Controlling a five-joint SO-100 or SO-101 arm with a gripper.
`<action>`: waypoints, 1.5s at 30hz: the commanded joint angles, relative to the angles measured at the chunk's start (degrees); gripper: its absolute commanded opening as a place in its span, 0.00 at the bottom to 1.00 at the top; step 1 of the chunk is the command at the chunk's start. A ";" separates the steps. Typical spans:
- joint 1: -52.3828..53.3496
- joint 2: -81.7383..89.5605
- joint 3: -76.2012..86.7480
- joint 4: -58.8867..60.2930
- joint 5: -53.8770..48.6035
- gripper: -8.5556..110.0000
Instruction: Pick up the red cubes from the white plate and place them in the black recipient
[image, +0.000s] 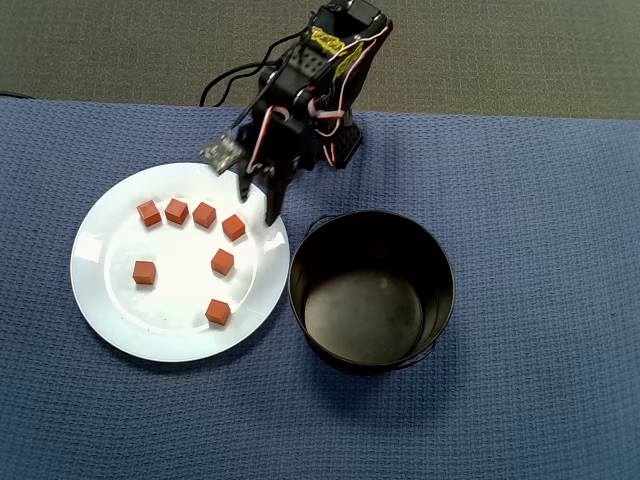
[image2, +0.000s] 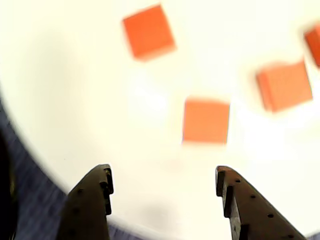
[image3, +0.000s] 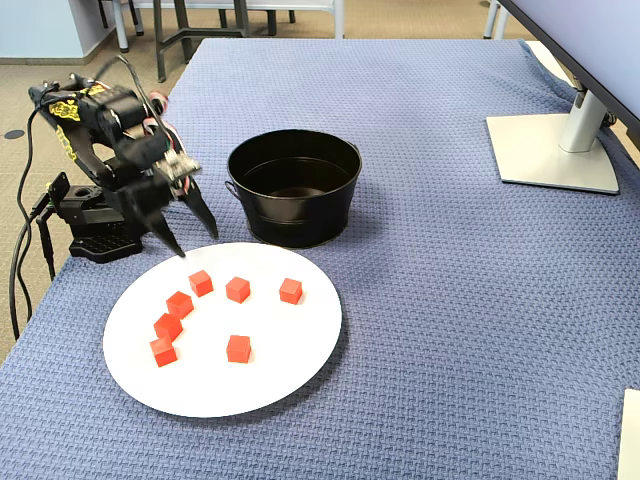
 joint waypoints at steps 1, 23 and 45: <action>2.64 -6.86 -0.35 -10.20 -0.79 0.24; 6.24 -8.88 1.85 -11.16 -1.93 0.26; 5.54 -15.56 6.06 -23.38 -2.64 0.14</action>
